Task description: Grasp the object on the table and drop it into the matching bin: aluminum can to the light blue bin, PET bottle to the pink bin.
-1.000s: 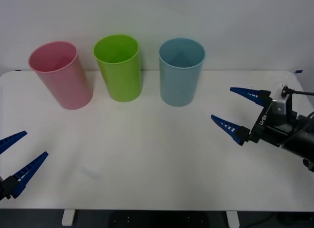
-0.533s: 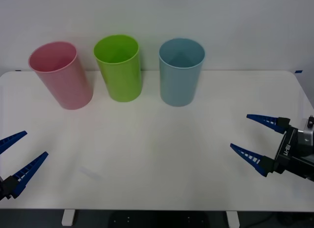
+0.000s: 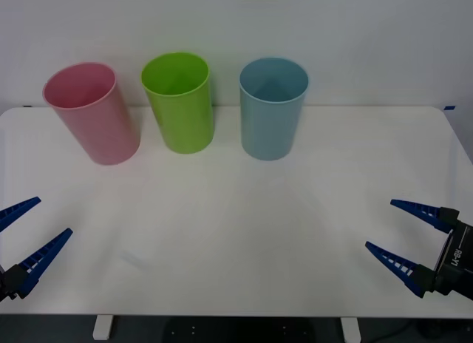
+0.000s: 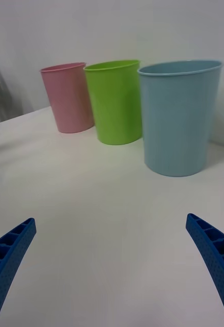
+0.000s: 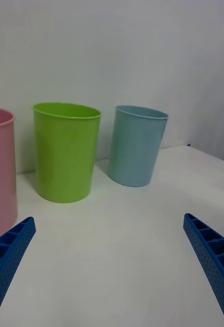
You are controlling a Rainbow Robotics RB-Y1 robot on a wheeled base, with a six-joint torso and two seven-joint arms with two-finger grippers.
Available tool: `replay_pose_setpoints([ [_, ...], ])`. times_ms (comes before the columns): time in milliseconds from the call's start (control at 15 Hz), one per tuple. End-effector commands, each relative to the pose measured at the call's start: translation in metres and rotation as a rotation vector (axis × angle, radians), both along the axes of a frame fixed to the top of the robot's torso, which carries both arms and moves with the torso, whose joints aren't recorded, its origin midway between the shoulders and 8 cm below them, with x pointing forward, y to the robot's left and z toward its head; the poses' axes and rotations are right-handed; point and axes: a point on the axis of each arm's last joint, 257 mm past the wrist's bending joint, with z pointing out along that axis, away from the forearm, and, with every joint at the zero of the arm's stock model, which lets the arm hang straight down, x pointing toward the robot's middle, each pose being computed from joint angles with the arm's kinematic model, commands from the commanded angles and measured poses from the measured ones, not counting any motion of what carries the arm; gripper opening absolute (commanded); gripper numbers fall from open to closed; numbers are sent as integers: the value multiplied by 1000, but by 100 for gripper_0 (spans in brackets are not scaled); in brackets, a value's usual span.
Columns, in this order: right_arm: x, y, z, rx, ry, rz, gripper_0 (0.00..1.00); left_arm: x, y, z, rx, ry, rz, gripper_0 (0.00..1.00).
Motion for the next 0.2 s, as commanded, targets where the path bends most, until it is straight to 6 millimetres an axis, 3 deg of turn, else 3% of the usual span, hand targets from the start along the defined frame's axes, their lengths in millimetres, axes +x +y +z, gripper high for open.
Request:
replay_pose_setpoints([
  [67,-2,-1,-2,0,6,-3,100,0,0,0,0,0,0,100],
  [200,-2,-1,-2,0,6,-3,100,0,0,0,0,0,0,100],
])
